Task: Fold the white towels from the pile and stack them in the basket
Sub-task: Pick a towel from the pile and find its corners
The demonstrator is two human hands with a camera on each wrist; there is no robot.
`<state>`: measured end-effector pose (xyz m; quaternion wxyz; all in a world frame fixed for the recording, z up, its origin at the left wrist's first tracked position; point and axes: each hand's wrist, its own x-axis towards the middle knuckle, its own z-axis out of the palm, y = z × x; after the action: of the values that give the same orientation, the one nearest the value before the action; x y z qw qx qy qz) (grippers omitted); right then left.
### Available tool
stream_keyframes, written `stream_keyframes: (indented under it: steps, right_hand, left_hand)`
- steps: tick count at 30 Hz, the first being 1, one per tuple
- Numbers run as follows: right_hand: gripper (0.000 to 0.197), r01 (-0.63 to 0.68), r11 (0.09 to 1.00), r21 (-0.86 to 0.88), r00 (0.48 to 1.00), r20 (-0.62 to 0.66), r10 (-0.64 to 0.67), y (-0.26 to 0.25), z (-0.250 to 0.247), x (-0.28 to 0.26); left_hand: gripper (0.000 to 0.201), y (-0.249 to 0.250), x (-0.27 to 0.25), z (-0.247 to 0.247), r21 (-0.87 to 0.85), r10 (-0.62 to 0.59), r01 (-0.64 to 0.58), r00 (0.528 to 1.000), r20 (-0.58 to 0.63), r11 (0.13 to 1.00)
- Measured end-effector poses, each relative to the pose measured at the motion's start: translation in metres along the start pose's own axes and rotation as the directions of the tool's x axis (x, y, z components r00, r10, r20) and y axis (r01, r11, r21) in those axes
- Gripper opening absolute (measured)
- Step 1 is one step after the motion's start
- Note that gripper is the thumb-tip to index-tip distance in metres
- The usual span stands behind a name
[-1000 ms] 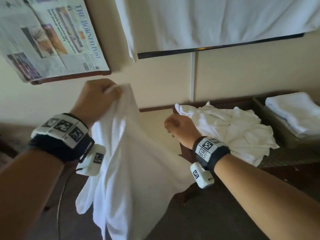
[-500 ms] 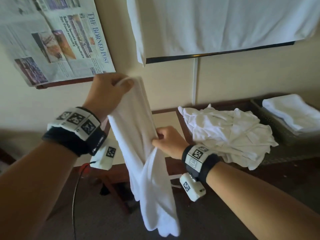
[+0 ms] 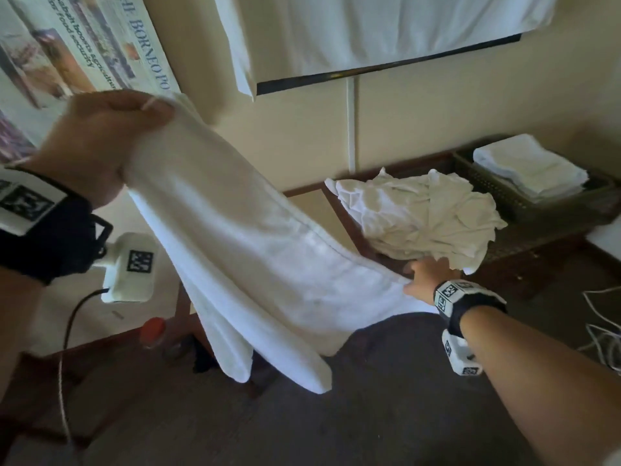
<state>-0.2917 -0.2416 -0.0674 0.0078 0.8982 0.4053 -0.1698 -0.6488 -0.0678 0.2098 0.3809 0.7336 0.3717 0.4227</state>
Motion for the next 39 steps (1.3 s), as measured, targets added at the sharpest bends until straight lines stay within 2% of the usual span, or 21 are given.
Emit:
stream_keyframes:
  steps: [1,2,3,5,6,8,10,13,14,16,18,21,23,25,27,31,33,35,37,39]
  right_hand:
    - [0.051,0.039,0.995,0.094,0.999,0.004,-0.039,-0.014,-0.007,-0.001]
    - [0.058,0.118,0.963,0.241,0.993,-0.015,-0.118,-0.031,-0.016,-0.003]
    - [0.062,0.232,0.886,0.401,0.973,-0.078,-0.219,-0.049,-0.028,-0.009]
    - [0.054,0.423,0.641,0.640,0.901,-0.222,-0.372,-0.090,-0.056,-0.024]
    - [0.051,0.480,0.510,0.714,0.862,-0.274,-0.427,-0.111,-0.075,-0.037]
    - [0.049,0.504,0.291,0.813,0.791,-0.299,-0.533,-0.147,-0.109,-0.063]
    - [0.042,0.518,0.208,0.830,0.733,-0.305,-0.609,-0.167,-0.130,-0.076]
    - [0.018,0.576,0.207,0.791,0.686,-0.329,-0.649,-0.180,-0.143,-0.083]
    - [0.015,0.583,0.186,0.791,0.668,-0.335,-0.665,-0.183,-0.144,-0.082]
    - [0.019,0.632,0.174,0.755,0.621,-0.359,-0.697,-0.194,-0.149,-0.086]
    - [0.016,0.740,0.201,0.642,0.569,-0.437,-0.697,-0.206,-0.154,-0.088]
    - [0.011,0.781,0.203,0.591,0.561,-0.520,-0.644,-0.223,-0.170,-0.093]
    - [0.017,0.853,0.203,0.480,0.491,-0.608,-0.624,-0.232,-0.189,-0.094]
    - [0.020,0.906,0.223,0.360,0.416,-0.663,-0.622,-0.236,-0.209,-0.092]
    - [0.022,0.921,0.236,0.311,0.390,-0.698,-0.601,-0.233,-0.230,-0.089]
    - [0.022,0.939,0.197,0.280,0.342,-0.803,-0.488,-0.215,-0.261,-0.079]
    - [0.019,0.939,0.185,0.290,0.342,-0.850,-0.401,-0.204,-0.272,-0.071]
    - [0.013,0.924,0.194,0.329,0.376,-0.870,-0.318,-0.188,-0.280,-0.054]
    - [0.009,0.894,0.276,0.352,0.424,-0.863,-0.273,-0.166,-0.284,-0.034]
    - [0.014,0.868,0.366,0.337,0.448,-0.849,-0.282,-0.142,-0.286,-0.017]
  left_hand:
    - [0.022,0.002,-0.006,0.011,-0.061,0.028,-0.024,0.998,0.051,0.998]
    - [0.022,0.001,-0.012,0.023,-0.046,0.041,-0.037,0.994,0.102,0.998]
    - [0.020,-0.003,-0.019,0.035,-0.016,0.066,-0.064,0.985,0.161,0.998]
    - [0.008,-0.023,-0.025,0.054,0.111,0.042,-0.065,0.979,0.200,0.992]
    - [0.010,-0.033,-0.023,0.060,0.144,0.011,-0.041,0.978,0.207,0.989]
    - [0.013,-0.043,-0.028,0.070,0.199,-0.003,-0.049,0.968,0.251,0.979]
    - [0.011,-0.045,-0.033,0.072,0.213,0.019,-0.075,0.967,0.253,0.974]
    - [0.008,-0.042,-0.032,0.059,0.182,0.062,-0.103,0.974,0.217,0.978]
    - [0.010,-0.039,-0.033,0.054,0.182,0.079,-0.118,0.975,0.208,0.976]
    - [0.011,-0.037,-0.032,0.045,0.173,0.112,-0.143,0.978,0.174,0.975]
    - [0.008,-0.034,-0.032,0.039,0.152,0.130,-0.151,0.982,0.137,0.977]
    - [0.004,-0.034,-0.030,0.035,0.107,0.169,-0.169,0.986,0.006,0.980]
    - [0.004,-0.038,-0.031,0.034,0.043,0.176,-0.173,0.980,-0.092,0.984]
    - [0.008,-0.048,-0.036,0.039,-0.018,0.149,-0.154,0.976,-0.160,0.988]
    - [0.011,-0.064,-0.045,0.053,-0.037,0.092,-0.101,0.975,-0.202,0.994]
    - [0.019,-0.102,-0.060,0.093,0.107,-0.018,0.038,0.983,-0.184,0.994]
    - [0.024,-0.121,-0.064,0.111,0.172,-0.100,0.130,0.980,-0.173,0.976]
    - [0.027,-0.134,-0.064,0.124,0.191,-0.174,0.211,0.966,-0.192,0.959]
    - [0.034,-0.137,-0.058,0.130,0.117,-0.225,0.253,0.951,-0.211,0.960]
    - [0.042,-0.126,-0.043,0.133,0.031,-0.224,0.236,0.950,-0.217,0.971]
